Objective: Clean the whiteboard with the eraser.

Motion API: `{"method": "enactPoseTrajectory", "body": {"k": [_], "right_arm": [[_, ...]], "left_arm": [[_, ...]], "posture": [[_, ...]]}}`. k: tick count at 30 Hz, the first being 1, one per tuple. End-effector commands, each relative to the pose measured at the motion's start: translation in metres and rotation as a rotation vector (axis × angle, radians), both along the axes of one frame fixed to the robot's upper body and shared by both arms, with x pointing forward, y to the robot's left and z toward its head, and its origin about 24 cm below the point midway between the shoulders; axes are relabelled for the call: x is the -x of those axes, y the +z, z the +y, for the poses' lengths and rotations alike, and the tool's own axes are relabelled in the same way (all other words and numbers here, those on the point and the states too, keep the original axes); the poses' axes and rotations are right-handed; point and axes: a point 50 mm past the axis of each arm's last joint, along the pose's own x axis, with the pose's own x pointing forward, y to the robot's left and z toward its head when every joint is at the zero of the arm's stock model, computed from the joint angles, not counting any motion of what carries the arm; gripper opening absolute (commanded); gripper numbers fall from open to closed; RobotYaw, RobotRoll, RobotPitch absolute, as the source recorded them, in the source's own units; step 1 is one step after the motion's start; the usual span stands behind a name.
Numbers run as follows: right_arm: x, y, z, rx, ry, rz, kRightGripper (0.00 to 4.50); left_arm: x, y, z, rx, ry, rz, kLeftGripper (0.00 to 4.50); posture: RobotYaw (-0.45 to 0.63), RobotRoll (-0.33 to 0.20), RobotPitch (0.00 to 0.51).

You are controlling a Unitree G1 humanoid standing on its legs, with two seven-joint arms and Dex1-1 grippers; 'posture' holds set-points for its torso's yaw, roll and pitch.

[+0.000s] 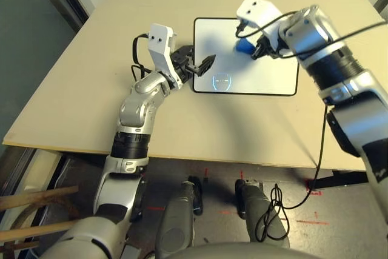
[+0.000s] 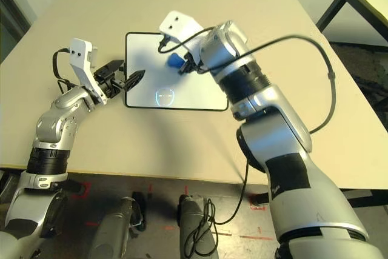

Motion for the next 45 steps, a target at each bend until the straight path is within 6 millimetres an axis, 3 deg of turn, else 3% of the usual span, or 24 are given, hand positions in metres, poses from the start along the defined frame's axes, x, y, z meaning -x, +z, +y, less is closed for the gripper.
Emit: {"method": "enactPoseTrajectory", "body": {"k": [1, 15, 20, 29, 33, 36, 42, 45], "right_arm": [[0.006, -0.013, 0.002, 0.039, 0.012, 0.053, 0.47], [-0.018, 0.039, 0.027, -0.049, 0.014, -0.117, 0.47], [-0.015, 0.037, 0.035, -0.046, 0.027, -0.107, 0.47], [0.01, 0.003, 0.029, 0.053, 0.084, 0.011, 0.47], [0.015, -0.002, 0.026, 0.077, 0.09, 0.034, 0.47], [0.01, 0.004, 0.024, 0.066, 0.069, 0.014, 0.47], [-0.02, 0.041, 0.014, -0.029, -0.032, -0.131, 0.46], [-0.027, 0.044, 0.007, -0.04, -0.059, -0.147, 0.46]], "left_arm": [[0.0, -0.004, -0.003, -0.002, -0.013, 0.013, 4.5], [0.001, -0.004, -0.003, 0.004, -0.007, 0.012, 4.5], [0.001, -0.005, -0.002, 0.005, -0.004, 0.013, 4.5], [0.002, -0.005, 0.0, 0.004, 0.005, 0.013, 4.5], [0.002, -0.004, 0.0, 0.005, 0.004, 0.013, 4.5], [0.002, -0.004, 0.0, 0.005, 0.003, 0.013, 4.5], [0.001, -0.005, -0.001, 0.005, 0.002, 0.014, 4.5], [0.001, -0.005, -0.001, 0.006, 0.001, 0.014, 4.5]], "posture": [[0.04, 0.0, 0.226], [0.04, 0.0, 0.226], [0.04, 0.0, 0.229], [0.05, 0.0, 0.233], [0.05, 0.0, 0.233], [0.05, 0.0, 0.233], [0.05, 0.0, 0.233], [0.05, 0.0, 0.233]]}}
